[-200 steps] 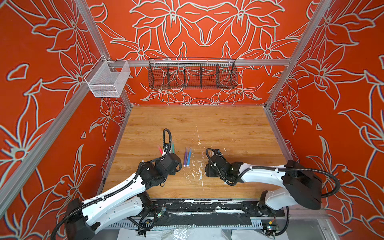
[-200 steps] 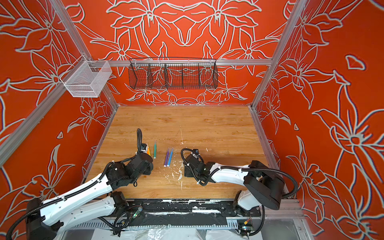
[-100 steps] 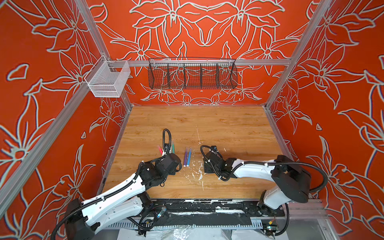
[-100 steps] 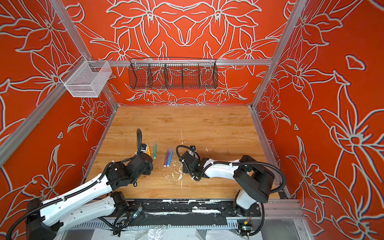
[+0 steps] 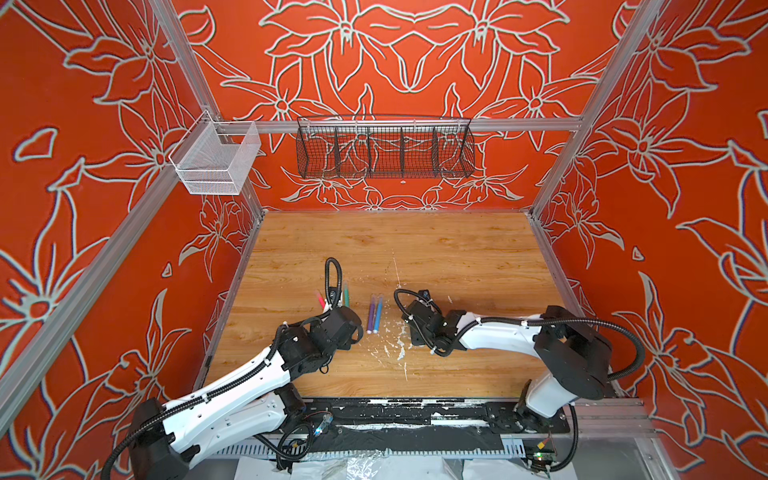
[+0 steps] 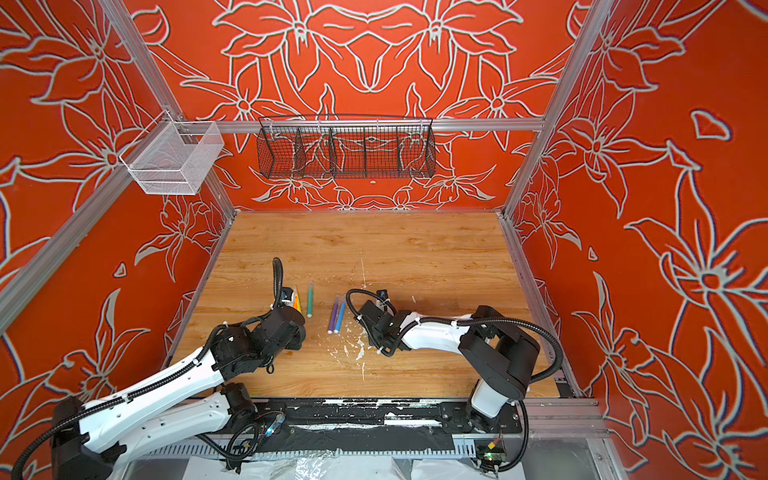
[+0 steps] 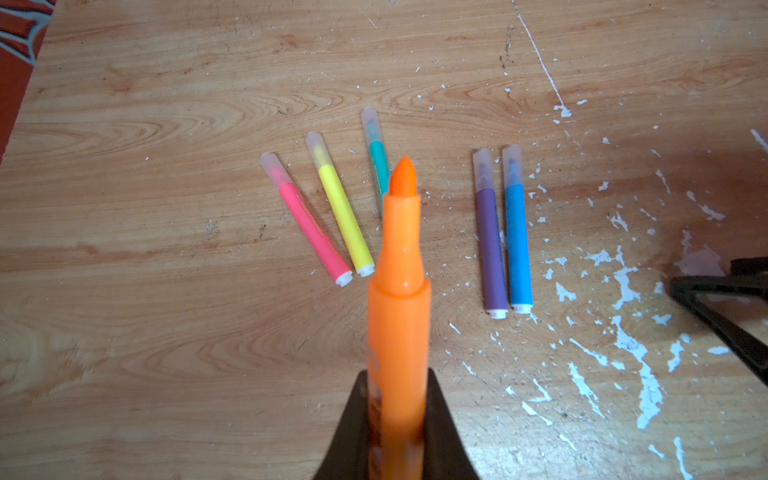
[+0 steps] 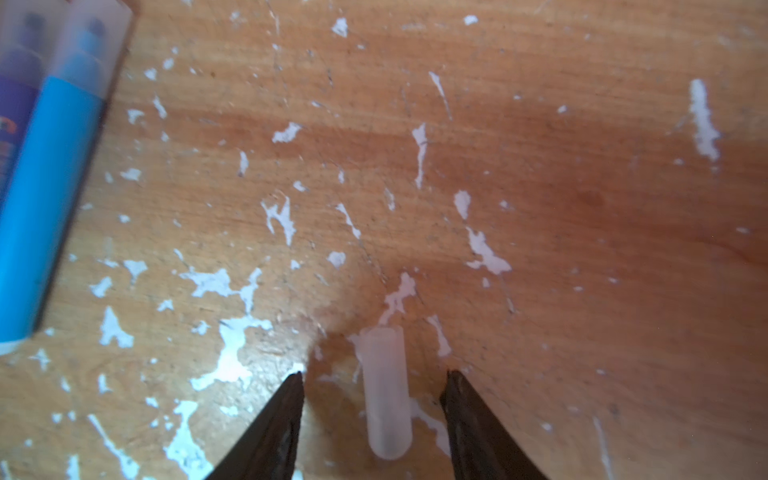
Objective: Insert the pens into the pen caps
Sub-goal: 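Close the right gripper on the translucent cap and lift it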
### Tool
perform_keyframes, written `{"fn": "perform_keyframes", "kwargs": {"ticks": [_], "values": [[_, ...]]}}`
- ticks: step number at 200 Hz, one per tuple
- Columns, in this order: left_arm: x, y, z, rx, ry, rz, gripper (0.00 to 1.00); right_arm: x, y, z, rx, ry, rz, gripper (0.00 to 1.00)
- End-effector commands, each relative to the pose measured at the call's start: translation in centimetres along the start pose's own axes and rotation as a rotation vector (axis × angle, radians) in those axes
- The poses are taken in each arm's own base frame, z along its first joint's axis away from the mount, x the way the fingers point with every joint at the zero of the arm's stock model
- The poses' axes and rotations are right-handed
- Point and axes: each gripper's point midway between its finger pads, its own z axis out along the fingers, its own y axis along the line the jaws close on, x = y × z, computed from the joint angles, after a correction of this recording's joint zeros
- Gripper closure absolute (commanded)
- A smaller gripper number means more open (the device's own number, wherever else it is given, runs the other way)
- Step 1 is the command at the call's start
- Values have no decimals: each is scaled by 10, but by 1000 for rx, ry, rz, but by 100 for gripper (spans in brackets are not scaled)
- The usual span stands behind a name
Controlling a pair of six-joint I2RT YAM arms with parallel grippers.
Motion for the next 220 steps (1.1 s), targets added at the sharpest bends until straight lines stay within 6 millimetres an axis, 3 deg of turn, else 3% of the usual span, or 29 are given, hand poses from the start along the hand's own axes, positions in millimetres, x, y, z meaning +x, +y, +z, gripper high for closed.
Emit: {"fn": "perform_keyframes", "kwargs": {"ticks": [1, 43, 135, 220], "values": [[-2, 4, 0, -17, -16, -24, 100, -4, -9, -4, 79, 26, -58, 47], [-2, 4, 0, -16, -16, -23, 100, -1, -7, 4, 151, 111, -137, 55], [-2, 4, -1, -13, -17, -23, 100, 1, -9, 5, 175, 138, -167, 55], [-2, 3, -1, -7, -19, -24, 100, 9, -9, 9, 137, 168, -142, 64]]}}
